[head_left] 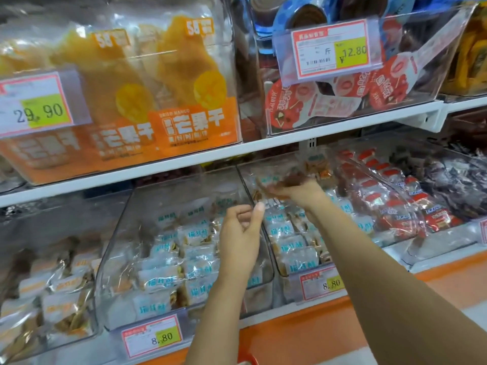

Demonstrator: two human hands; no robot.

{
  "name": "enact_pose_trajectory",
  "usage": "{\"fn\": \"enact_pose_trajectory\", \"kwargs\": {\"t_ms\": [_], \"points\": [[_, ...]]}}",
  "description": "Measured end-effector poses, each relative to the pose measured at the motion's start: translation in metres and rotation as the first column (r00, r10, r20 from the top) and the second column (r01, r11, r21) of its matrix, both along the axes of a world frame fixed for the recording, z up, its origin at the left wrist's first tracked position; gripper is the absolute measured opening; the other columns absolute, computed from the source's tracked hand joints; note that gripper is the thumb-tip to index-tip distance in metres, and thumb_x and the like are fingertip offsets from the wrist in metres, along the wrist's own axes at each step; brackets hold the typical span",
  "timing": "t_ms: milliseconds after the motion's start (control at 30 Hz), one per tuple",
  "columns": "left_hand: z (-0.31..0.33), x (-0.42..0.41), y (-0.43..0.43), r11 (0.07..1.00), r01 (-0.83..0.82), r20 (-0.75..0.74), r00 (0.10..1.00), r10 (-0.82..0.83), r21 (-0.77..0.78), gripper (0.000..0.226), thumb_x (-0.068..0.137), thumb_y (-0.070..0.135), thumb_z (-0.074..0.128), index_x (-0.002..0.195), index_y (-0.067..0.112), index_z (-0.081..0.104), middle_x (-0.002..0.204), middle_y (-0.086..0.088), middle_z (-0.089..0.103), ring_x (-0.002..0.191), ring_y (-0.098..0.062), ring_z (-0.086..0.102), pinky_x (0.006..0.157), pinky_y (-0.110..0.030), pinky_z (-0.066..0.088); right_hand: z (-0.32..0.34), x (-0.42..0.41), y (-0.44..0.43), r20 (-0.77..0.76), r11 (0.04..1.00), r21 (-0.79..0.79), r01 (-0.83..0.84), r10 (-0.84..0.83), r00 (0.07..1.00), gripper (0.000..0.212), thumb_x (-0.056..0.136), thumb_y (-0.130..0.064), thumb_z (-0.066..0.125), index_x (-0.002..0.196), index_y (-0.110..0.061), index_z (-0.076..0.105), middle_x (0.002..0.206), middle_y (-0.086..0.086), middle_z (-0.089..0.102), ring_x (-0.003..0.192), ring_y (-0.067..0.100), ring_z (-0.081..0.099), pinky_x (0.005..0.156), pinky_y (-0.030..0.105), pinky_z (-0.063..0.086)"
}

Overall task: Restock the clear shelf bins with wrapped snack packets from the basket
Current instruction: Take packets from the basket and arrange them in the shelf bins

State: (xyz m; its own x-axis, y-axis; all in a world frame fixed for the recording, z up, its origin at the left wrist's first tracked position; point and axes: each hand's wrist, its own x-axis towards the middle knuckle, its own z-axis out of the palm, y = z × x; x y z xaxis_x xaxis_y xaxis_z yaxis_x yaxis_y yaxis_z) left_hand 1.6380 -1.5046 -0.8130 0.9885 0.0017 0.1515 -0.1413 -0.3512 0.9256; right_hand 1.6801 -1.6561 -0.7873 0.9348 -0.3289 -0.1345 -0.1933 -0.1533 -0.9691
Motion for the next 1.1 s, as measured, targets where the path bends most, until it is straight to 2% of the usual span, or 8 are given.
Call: {"fn": "enact_pose_trajectory", "kwargs": {"t_ms": [100, 200, 500, 733, 800, 933, 1000, 1100], "points": [[0.0, 0.001, -0.002, 1.0, -0.013, -0.003, 1.0, 0.013, -0.015, 0.033, 0.091, 0.047, 0.054, 0.112, 0.022, 0.054, 0.092, 0.018, 0.053, 0.08, 0.004, 0.051, 0.062, -0.01, 0.037, -0.009, 0.022, 0.004, -0.037, 0.982, -0.176, -0.068, 0.062, 0.997, 0.044, 0.073, -0.032, 0.081, 0.107, -0.011, 0.064, 0.108, 0.0, 0.065, 0.103, 0.019, 0.06, 0.092, 0.032, 0.049], [-0.002, 0.003, -0.001, 1.0, -0.016, 0.007, 1.0, 0.016, -0.022, 0.033, 0.092, 0.045, 0.054, 0.113, 0.02, 0.056, 0.092, 0.016, 0.054, 0.079, 0.003, 0.052, 0.061, -0.009, 0.037, -0.024, 0.033, 0.009, -0.043, 0.991, -0.126, -0.047, 0.042, 0.998, 0.039, 0.073, -0.021, 0.082, 0.102, -0.009, 0.059, 0.105, 0.003, 0.061, 0.107, 0.022, 0.058, 0.096, 0.029, 0.045], [0.0, -0.002, 0.002, 1.0, 0.001, 0.022, 1.0, -0.001, 0.013, 0.039, 0.094, 0.048, 0.05, 0.119, 0.018, 0.056, 0.09, 0.02, 0.051, 0.079, 0.006, 0.05, 0.062, -0.01, 0.035, -0.008, 0.015, 0.018, -0.171, 0.805, -0.58, -0.125, 0.029, 0.985, 0.056, 0.089, -0.05, 0.06, 0.123, -0.006, 0.057, 0.122, 0.012, 0.061, 0.111, 0.029, 0.057, 0.092, 0.035, 0.046], [0.003, -0.044, 0.036, 0.994, 0.046, 0.106, 0.993, -0.056, 0.094, 0.028, 0.097, 0.029, 0.05, 0.123, 0.021, 0.056, 0.1, 0.014, 0.058, 0.084, 0.004, 0.053, 0.064, -0.005, 0.041, -0.001, -0.005, 0.025, -0.102, 0.783, -0.622, 0.011, -0.095, 0.99, 0.044, 0.096, -0.039, 0.05, 0.108, 0.001, 0.063, 0.114, 0.02, 0.062, 0.107, 0.033, 0.056, 0.094, 0.04, 0.045], [0.006, -0.063, 0.05, 0.995, 0.045, 0.167, 0.984, -0.059, 0.091, 0.021, 0.097, 0.025, 0.051, 0.116, 0.023, 0.058, 0.095, 0.017, 0.058, 0.082, 0.006, 0.054, 0.065, -0.004, 0.041, 0.004, -0.022, 0.033, 0.053, 0.788, -0.595, 0.154, -0.153, 0.987, 0.039, 0.097, -0.033, 0.05, 0.105, 0.003, 0.061, 0.111, 0.021, 0.063, 0.104, 0.034, 0.057, 0.085, 0.034, 0.045], [-0.008, -0.115, 0.098, 0.996, 0.055, 0.221, 0.973, -0.07, 0.073, 0.027, 0.096, 0.028, 0.053, 0.074, 0.012, 0.056, 0.065, 0.004, 0.052, 0.059, -0.006, 0.046, 0.055, -0.015, 0.036, 0.01, -0.098, 0.076, 0.349, 0.739, -0.627, 0.247, -0.017, 0.937, 0.044, 0.098, -0.033, 0.05, 0.06, -0.012, 0.041, 0.055, 0.004, 0.042, 0.058, 0.025, 0.042, 0.054, 0.037, 0.02], [-0.037, -0.138, 0.13, 0.993, 0.049, 0.151, 0.986, -0.065, 0.109, 0.045, 0.097, 0.031, 0.052, 0.061, 0.004, 0.044, 0.055, -0.012, 0.043, 0.052, -0.014, 0.039, 0.052, -0.028, 0.03, -0.006, -0.138, 0.103, 0.356, 0.72, -0.671, 0.176, 0.105, 0.929, 0.053, 0.099, -0.033, 0.049, 0.054, -0.016, 0.028, 0.048, 0.002, 0.027, 0.047, 0.018, 0.028, 0.049, 0.037, 0.016], [-0.092, -0.167, 0.174, 0.968, 0.07, -0.062, 0.997, -0.056, 0.243, 0.052, 0.097, 0.035, 0.052, 0.057, 0.003, 0.043, 0.056, -0.02, 0.048, 0.053, -0.029, 0.046, 0.054, -0.034, 0.033, -0.054, -0.179, 0.137, 0.179, 0.639, -0.766, -0.073, 0.322, 0.93, 0.046, 0.098, -0.034, 0.049, 0.058, -0.013, 0.045, 0.048, -0.001, 0.032, 0.048, 0.018, 0.036, 0.049, 0.034, 0.018]]}}
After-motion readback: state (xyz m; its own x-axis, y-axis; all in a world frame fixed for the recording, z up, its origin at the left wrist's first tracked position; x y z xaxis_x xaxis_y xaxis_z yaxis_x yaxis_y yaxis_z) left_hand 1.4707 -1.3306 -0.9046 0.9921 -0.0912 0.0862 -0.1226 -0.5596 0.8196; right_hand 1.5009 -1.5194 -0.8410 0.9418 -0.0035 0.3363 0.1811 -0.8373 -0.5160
